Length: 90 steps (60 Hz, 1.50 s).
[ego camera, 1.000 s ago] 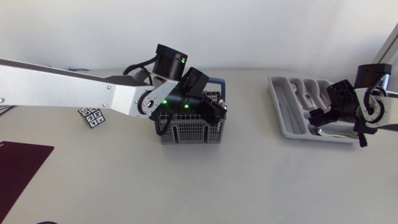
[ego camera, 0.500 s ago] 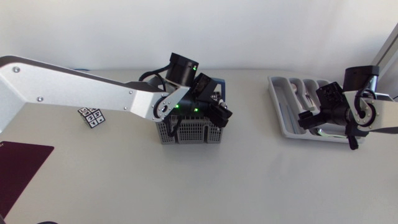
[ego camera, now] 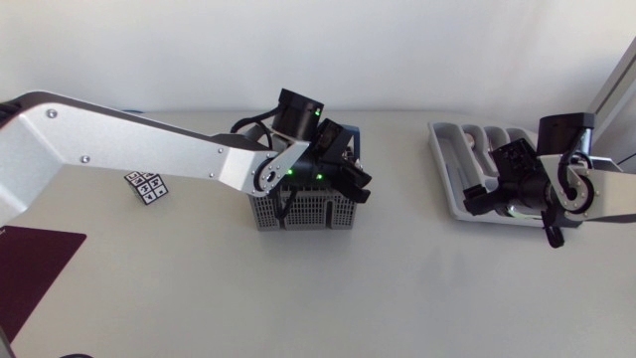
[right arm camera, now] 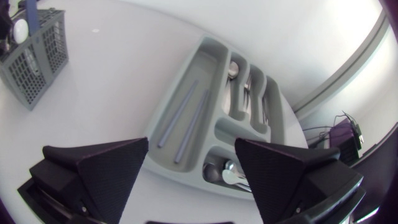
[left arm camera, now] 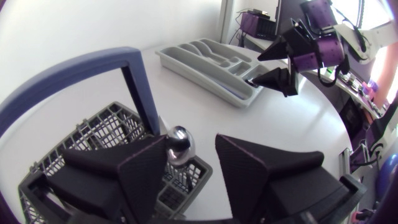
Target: Transfer all utensils from the basket to the drawer tray.
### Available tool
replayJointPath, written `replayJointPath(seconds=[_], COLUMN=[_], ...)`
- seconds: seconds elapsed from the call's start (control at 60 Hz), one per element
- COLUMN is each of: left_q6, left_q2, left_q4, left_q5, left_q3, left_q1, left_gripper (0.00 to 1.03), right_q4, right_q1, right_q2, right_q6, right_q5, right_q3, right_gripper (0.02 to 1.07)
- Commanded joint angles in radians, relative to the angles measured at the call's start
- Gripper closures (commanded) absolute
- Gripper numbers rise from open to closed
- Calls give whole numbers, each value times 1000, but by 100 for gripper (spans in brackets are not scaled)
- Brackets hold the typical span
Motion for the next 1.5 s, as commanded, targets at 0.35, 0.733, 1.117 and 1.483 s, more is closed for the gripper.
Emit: replayJointPath(seconds=[0.35,0.733,1.117,1.483], left_q6=[-49,-102,-191,-216], left_q2=[33,4,-68,-94], left_q4=[12,0,-49,-103], left_q5=[33,98,196,224], left_q3=[29,38,55,62], left_q1=[26,60,91,106], left_gripper=[87,91,91,86], right_q4=[-14,-14,-22,-26], right_q1=[136,156,196,216], right_q2=[-117,-122,-137,-138], right_q6=[53,58,58,56], right_q5=[-98,-95,-87,-79], right_q3=[-70,-79,-82,-85], right_gripper=[7,7,7,7])
